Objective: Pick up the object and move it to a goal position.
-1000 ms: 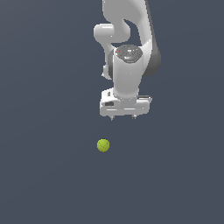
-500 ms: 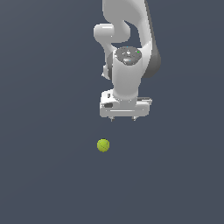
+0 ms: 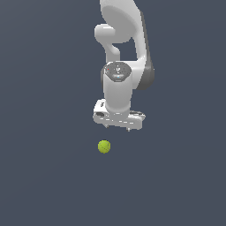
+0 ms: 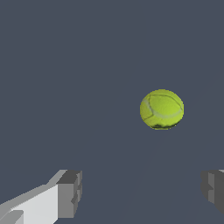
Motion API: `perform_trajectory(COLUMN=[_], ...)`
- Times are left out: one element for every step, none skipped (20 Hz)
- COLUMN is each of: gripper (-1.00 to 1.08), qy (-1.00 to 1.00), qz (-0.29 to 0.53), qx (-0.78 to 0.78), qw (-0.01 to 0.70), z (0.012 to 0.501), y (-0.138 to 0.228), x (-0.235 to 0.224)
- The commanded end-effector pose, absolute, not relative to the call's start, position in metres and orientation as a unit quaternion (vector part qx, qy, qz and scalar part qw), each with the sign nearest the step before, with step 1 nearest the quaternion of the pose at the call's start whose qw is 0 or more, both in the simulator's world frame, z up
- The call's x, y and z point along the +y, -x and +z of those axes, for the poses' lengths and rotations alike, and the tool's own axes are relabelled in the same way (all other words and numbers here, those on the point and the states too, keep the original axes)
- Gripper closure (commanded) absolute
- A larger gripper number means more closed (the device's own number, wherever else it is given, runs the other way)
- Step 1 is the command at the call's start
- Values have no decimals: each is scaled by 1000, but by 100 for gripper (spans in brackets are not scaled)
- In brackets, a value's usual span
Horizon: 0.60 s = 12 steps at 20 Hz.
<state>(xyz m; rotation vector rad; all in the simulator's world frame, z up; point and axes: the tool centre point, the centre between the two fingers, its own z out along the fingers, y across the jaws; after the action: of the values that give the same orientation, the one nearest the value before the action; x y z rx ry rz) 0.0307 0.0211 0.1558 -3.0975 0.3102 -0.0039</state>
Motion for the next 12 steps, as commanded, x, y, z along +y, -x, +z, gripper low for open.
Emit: perform_trajectory(gripper=[-92, -92, -92, -92, -92, -92, -92, -92, -92, -92, -92, -92], qy=[990, 988, 985, 982, 980, 977, 974, 972, 969, 967, 965, 963], qz=[0, 0, 0, 0, 1, 1, 1, 1, 1, 1, 0, 0], qx=[138, 155, 171, 186, 200, 213, 225, 236, 246, 256, 264, 271], qw=[13, 12, 11, 10, 9, 8, 7, 6, 5, 4, 4, 3], z=[144, 139, 134, 129, 125, 120, 117, 113, 109, 106, 103, 101], y=[-39, -42, -46, -49, -51, -54, -56, -58, -60, -61, -63, -64], x=[9, 4, -2, -7, -11, -16, -20, -23, -27, -30, -33, -36])
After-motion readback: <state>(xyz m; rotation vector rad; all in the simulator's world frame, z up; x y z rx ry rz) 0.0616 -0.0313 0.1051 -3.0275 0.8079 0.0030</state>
